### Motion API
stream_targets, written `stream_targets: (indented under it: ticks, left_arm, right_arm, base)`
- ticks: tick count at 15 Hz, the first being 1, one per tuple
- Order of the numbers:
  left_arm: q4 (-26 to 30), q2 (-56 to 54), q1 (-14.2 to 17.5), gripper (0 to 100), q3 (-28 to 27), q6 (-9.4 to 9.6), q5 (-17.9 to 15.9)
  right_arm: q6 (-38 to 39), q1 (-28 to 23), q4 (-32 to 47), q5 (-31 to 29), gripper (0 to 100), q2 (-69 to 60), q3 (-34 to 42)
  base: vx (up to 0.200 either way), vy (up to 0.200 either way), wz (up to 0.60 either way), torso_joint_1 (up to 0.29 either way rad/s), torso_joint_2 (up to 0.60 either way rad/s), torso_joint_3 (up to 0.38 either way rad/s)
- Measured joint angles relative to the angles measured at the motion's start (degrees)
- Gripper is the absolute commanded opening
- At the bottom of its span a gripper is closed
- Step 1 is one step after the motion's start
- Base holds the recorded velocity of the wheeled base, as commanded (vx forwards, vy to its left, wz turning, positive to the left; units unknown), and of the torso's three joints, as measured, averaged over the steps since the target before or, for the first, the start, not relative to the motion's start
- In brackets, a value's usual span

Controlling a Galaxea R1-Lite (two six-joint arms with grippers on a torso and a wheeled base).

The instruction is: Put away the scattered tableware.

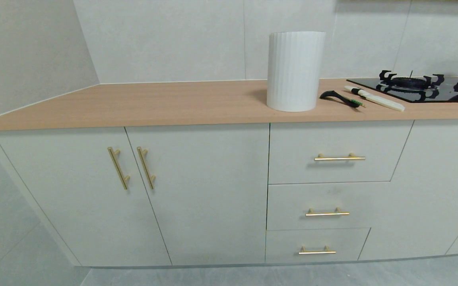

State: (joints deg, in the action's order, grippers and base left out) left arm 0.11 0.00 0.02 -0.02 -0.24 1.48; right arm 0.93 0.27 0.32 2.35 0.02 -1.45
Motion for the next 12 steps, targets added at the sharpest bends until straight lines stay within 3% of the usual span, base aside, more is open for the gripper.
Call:
stream_targets:
  ticks: [3, 7, 12]
  left_arm:
    - [-0.01, 0.0, 0.0, 100, 0.0, 0.0, -0.02]
    - [-0.01, 0.0, 0.0, 100, 0.02, 0.0, -0.02]
    - [-0.04, 0.0, 0.0, 100, 0.02, 0.02, -0.02]
  right_arm:
    - [3.36, 1.11, 2.35, 2.29, 100, 4.0, -8.33]
    - [1.69, 3.72, 3.1, 4.9, 100, 19.85, -11.95]
    - [0.74, 5.84, -5.49, 5.56, 100, 50.16, -17.01]
  base:
    - [0.0, 0.0, 0.0, 0.0, 0.0, 0.0]
    - [0.0, 0.0, 0.0, 0.0, 0.0, 0.0]
    - [0.0, 0.0, 0.0, 0.0, 0.0, 0.0]
